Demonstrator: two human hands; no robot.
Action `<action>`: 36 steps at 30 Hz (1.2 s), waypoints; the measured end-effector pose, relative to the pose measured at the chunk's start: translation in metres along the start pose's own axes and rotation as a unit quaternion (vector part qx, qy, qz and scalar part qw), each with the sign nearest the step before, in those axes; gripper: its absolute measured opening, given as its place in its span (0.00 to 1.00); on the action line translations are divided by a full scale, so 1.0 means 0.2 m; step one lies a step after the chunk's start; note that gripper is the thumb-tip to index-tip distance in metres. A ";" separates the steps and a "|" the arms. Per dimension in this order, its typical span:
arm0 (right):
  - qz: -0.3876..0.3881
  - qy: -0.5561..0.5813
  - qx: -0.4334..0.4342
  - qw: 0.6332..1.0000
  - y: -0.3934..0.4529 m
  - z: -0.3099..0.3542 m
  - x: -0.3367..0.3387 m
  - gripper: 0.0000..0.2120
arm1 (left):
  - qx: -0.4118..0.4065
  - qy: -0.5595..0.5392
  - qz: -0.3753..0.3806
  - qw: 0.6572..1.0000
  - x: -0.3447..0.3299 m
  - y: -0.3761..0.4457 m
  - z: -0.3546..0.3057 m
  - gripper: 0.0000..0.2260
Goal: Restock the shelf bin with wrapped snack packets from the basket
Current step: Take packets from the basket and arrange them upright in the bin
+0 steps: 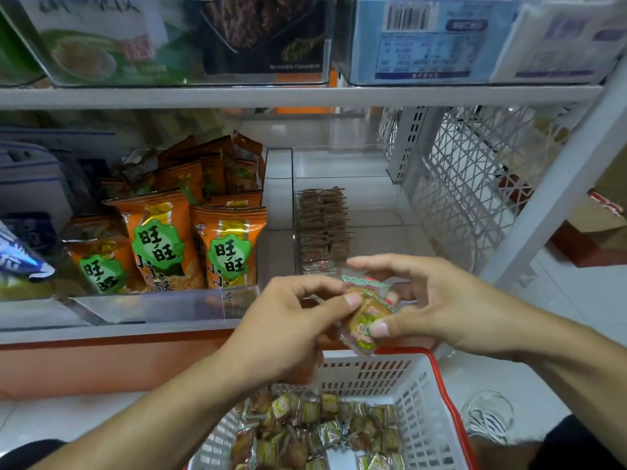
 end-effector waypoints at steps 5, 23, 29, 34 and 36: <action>-0.032 -0.034 0.003 0.999 0.00 0.01 -0.01 0.24 | 0.106 -0.115 -0.049 0.986 0.00 0.00 0.05 0.17; -0.059 0.086 0.062 0.993 0.00 0.04 -0.12 0.17 | 0.168 -0.374 -0.077 0.909 -0.03 -0.01 0.11 0.32; -0.108 0.174 0.042 0.978 0.02 0.00 -0.08 0.22 | 0.113 -0.388 0.010 0.915 -0.08 -0.05 0.02 0.32; -0.078 0.188 0.032 0.978 -0.01 0.07 -0.01 0.21 | 0.137 -0.414 -0.008 0.900 -0.04 -0.03 0.03 0.32; -0.040 0.267 -0.006 0.963 -0.02 0.05 -0.05 0.20 | 0.132 -0.423 -0.027 0.896 -0.03 -0.03 0.03 0.29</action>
Point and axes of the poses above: each hand's wrist, its own y-axis towards the middle knuckle, its own x-axis out of the back of the hand, z = x × y, the point moved 5 cm from there along y, towards the middle knuckle, and after that the axes turned 12 degrees about y, right-handed, at the moved point
